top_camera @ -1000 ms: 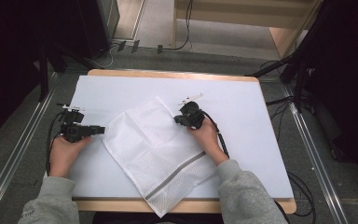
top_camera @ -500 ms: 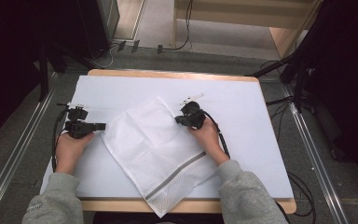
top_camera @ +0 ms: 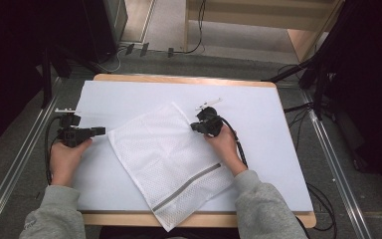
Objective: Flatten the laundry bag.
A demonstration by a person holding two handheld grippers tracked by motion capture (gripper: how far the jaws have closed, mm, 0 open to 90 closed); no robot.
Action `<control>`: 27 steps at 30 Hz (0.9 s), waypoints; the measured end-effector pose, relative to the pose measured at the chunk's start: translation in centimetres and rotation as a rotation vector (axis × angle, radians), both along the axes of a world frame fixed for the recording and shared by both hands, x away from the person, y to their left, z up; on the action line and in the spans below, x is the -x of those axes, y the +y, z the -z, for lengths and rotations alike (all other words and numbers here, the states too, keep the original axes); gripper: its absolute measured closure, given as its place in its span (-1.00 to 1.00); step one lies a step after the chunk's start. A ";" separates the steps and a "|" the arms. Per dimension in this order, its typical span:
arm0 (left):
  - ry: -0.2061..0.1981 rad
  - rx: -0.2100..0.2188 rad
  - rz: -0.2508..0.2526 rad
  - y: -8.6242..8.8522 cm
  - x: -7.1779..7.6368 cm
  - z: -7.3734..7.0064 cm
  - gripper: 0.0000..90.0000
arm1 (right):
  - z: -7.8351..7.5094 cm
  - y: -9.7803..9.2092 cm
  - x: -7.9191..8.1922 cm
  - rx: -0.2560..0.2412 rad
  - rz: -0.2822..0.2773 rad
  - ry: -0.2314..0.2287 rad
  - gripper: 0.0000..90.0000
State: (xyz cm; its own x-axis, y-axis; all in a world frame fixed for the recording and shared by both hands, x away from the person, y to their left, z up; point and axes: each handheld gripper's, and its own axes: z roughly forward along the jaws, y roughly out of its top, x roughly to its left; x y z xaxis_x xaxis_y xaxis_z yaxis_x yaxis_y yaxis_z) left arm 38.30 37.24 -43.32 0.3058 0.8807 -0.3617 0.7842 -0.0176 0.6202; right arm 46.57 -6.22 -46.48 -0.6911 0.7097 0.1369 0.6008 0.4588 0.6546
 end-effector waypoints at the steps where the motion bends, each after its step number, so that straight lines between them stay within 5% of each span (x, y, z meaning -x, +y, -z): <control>1: 0.010 -0.003 0.011 -0.1 0.0 0.0 0.70 | 0.0 -0.2 -0.1 -0.004 0.007 0.002 1.00; 27: -0.003 -0.050 0.166 -5.9 -1.5 -0.3 0.25 | 0.4 -7.6 -1.1 -0.035 0.207 0.018 1.00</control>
